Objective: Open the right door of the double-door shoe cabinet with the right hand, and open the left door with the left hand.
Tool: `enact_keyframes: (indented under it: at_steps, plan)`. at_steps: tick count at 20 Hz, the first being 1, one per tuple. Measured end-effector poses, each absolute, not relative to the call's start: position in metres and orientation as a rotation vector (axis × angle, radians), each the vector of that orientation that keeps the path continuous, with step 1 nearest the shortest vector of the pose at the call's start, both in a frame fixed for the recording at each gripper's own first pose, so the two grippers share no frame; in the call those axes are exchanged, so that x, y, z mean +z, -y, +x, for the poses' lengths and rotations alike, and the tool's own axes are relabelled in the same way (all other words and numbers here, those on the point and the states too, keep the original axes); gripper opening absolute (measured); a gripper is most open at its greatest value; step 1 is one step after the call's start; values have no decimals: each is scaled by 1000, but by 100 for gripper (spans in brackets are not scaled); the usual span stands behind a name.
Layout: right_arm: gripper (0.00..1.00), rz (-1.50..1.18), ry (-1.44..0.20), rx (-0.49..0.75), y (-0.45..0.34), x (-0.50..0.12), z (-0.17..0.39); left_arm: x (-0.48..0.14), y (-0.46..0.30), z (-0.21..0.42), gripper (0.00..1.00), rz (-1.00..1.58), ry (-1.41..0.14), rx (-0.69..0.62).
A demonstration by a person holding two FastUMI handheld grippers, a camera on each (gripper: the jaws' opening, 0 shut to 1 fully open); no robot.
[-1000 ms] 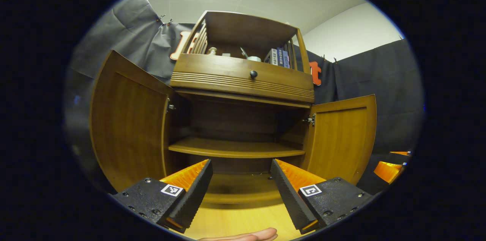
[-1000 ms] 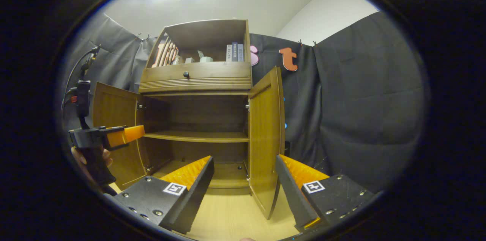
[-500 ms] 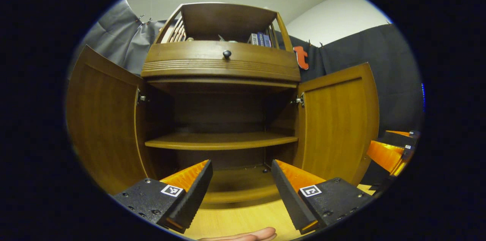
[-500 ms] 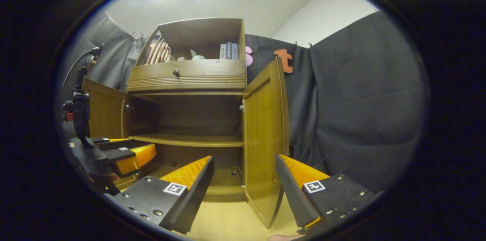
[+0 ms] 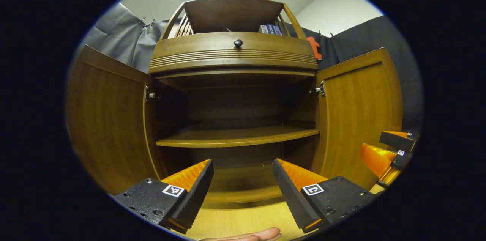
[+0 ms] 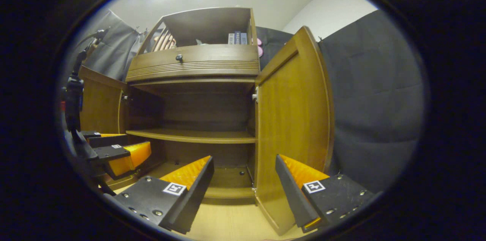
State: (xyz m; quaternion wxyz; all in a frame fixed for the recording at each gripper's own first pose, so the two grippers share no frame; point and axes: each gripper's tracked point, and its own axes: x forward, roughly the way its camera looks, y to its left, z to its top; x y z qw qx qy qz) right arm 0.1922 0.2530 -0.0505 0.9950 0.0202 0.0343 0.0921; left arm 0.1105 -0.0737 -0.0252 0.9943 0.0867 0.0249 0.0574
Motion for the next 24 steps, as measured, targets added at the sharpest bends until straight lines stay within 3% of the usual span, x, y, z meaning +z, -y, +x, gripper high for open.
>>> enact_keyframes:
  at_steps: [1, 3, 7, 18, 19, 22, 23, 24]
  plan:
    - [99, 50, -79, 196, -257, -54, 192, -26, 71, 110, 97, 171, -52, 127]
    - [94, 58, -103, 219, -263, -61, 187, -26, 71, 109, 97, 170, -54, 139]
    - [99, 30, -110, 217, -255, -59, 177, -26, 85, 102, 97, 149, -38, 111]
    - [99, -15, -115, 206, -228, -59, 143, -28, 102, 85, 96, 130, -3, 115]
    - [94, -24, -126, 201, -226, -63, 137, -30, 104, 84, 96, 137, -10, 114]
    - [94, -44, -125, 167, -210, -64, 120, -41, 107, 83, 93, 148, -37, 120]
    - [94, -47, -122, 156, -206, -62, 118, -41, 102, 83, 96, 157, -37, 142]
    - [99, -51, -120, 148, -204, -60, 117, -41, 98, 83, 98, 164, -38, 162]
